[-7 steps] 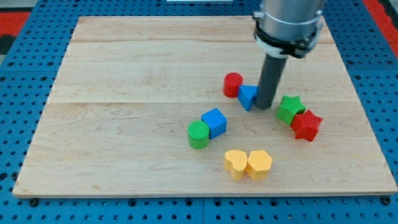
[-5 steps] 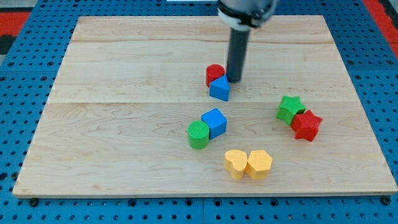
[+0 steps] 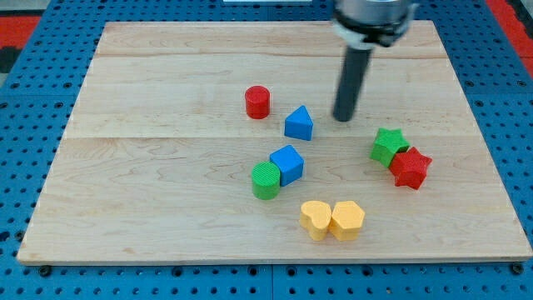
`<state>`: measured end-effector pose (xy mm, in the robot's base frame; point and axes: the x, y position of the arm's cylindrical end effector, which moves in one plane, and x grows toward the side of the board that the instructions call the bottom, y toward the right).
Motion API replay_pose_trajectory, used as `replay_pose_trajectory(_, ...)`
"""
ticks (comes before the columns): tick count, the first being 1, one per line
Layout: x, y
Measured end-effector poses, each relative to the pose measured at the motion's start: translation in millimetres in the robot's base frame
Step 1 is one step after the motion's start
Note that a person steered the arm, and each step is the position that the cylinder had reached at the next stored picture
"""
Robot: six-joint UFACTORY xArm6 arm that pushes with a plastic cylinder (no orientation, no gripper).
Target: Move the blue triangle to the bottom of the red circle
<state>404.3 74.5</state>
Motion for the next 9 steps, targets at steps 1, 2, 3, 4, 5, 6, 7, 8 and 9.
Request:
replay_pose_trajectory(1,-4,-59)
replay_pose_trajectory(2,12,-25)
replay_pose_trajectory(3,12,-37)
replay_pose_trajectory(4,12,-73)
replay_pose_trajectory(5,9,-126)
replay_pose_trajectory(6,6,-127)
replay_pose_trajectory(7,6,-79)
replay_pose_trajectory(8,7,-34)
replay_pose_trajectory(9,41,-18)
